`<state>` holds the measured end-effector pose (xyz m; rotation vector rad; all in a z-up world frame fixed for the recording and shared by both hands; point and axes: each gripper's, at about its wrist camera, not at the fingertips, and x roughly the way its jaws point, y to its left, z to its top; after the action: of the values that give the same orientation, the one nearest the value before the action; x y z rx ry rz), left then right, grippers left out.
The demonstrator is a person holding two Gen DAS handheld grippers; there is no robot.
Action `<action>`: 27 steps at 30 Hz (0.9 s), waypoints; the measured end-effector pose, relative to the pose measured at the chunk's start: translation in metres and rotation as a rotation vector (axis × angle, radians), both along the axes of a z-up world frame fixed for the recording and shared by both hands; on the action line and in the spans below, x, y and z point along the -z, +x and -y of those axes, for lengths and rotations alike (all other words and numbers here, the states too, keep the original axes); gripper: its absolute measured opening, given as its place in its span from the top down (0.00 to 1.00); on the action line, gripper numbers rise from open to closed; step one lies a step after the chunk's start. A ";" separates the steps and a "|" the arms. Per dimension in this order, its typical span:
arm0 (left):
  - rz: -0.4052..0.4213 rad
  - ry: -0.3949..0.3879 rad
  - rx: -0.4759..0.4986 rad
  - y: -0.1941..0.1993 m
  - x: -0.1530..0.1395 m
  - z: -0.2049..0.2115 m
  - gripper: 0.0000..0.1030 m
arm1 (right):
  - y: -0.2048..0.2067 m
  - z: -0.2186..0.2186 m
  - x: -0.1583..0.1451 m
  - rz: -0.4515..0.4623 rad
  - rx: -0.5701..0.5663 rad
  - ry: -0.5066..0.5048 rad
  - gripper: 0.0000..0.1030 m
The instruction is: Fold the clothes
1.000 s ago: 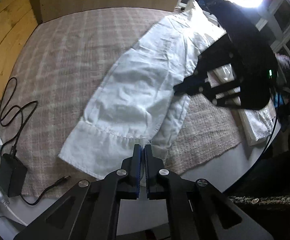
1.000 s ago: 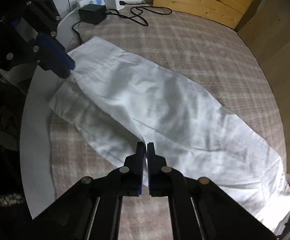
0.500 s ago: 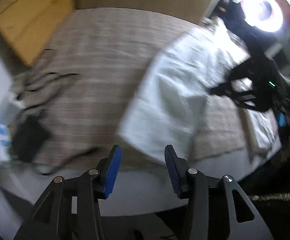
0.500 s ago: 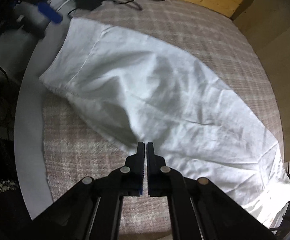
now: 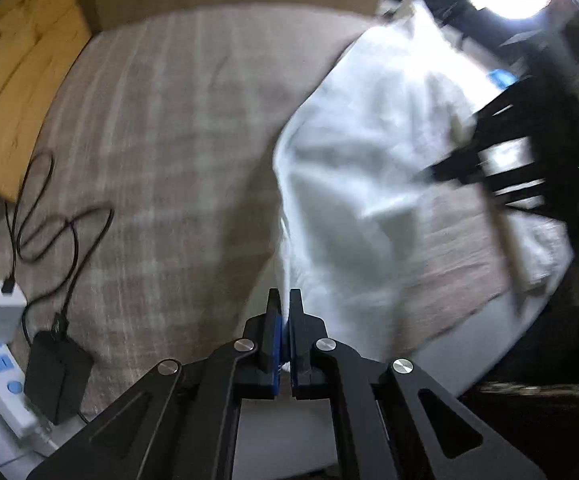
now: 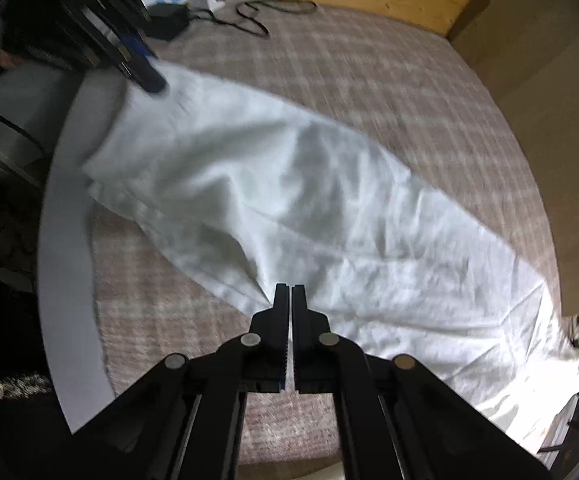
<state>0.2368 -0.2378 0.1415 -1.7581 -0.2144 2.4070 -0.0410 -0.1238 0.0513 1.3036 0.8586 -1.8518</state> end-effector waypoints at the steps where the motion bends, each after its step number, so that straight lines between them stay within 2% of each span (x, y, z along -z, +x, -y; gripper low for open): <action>1: -0.011 0.040 0.005 0.001 -0.008 -0.001 0.98 | -0.001 -0.003 0.002 0.002 0.008 0.004 0.99; 2: -0.020 0.079 0.008 0.002 -0.015 -0.001 0.97 | -0.001 -0.007 0.005 0.004 0.015 0.009 0.99; 4: 0.021 0.123 -0.021 0.001 -0.004 0.008 0.94 | -0.004 -0.012 0.008 0.006 0.033 0.019 0.99; 6: 0.097 0.078 -0.059 0.000 0.024 0.018 0.97 | -0.006 -0.017 0.010 0.006 0.049 0.031 0.99; 9: 0.153 0.118 -0.133 0.003 0.049 0.032 0.95 | -0.001 -0.016 0.003 -0.014 0.027 0.030 0.97; 10: 0.150 0.125 -0.138 0.004 0.049 0.033 0.95 | 0.005 -0.013 -0.003 -0.027 -0.004 0.002 0.93; 13: 0.145 0.139 -0.144 0.005 0.051 0.035 0.94 | 0.023 0.001 -0.011 -0.069 -0.105 -0.061 0.68; 16: 0.148 0.136 -0.134 0.006 0.050 0.037 0.94 | 0.027 0.016 -0.002 -0.068 -0.159 -0.050 0.67; 19: 0.148 0.138 -0.128 0.005 0.048 0.039 0.94 | 0.014 0.025 0.012 -0.061 -0.133 -0.046 0.67; 20: 0.149 0.142 -0.127 0.004 0.047 0.041 0.94 | 0.011 0.026 0.015 -0.050 -0.119 -0.050 0.72; 21: 0.151 0.147 -0.127 0.003 0.047 0.041 0.94 | 0.010 0.025 0.016 -0.038 -0.113 -0.056 0.80; 22: 0.152 0.152 -0.127 0.001 0.047 0.041 0.94 | 0.008 0.025 0.017 -0.029 -0.113 -0.062 0.98; 24: 0.152 0.162 -0.122 0.001 0.044 0.041 0.96 | 0.009 0.026 0.012 -0.038 -0.133 -0.048 0.99; 27: 0.140 0.179 -0.107 0.001 0.031 0.037 0.96 | 0.014 0.021 -0.011 -0.061 -0.176 -0.046 0.99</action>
<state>0.2374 -0.2747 0.1103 -1.8756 -0.5355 2.2534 -0.0265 -0.1451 0.0621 1.1122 0.9267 -1.7697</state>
